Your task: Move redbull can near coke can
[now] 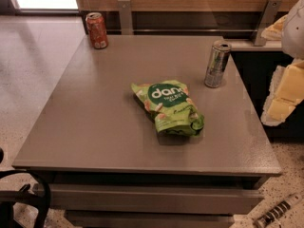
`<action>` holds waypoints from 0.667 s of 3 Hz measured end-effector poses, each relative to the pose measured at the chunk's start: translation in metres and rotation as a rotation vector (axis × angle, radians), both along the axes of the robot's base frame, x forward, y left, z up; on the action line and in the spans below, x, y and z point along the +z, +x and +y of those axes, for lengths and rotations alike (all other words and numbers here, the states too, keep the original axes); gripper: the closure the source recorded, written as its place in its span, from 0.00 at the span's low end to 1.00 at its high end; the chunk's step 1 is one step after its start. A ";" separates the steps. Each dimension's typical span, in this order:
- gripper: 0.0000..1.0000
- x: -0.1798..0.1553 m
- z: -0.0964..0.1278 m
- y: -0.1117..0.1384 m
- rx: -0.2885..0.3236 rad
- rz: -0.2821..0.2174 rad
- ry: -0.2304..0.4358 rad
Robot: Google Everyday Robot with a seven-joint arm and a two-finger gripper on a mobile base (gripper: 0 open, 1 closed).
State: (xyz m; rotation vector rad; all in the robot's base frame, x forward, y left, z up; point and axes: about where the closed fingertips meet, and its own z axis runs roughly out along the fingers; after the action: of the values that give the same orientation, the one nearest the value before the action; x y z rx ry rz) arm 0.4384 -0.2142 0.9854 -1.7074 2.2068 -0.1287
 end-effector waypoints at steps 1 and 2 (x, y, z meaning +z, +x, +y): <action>0.00 0.000 0.000 0.000 0.000 0.000 0.000; 0.00 0.002 -0.008 0.007 -0.016 -0.034 0.048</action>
Offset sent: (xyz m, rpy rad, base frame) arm 0.0109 -0.0070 0.0055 0.0759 -0.0506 -0.0174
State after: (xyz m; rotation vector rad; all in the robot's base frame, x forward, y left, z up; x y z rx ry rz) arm 0.4454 -0.2223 0.9872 -1.6500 2.1816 -0.1073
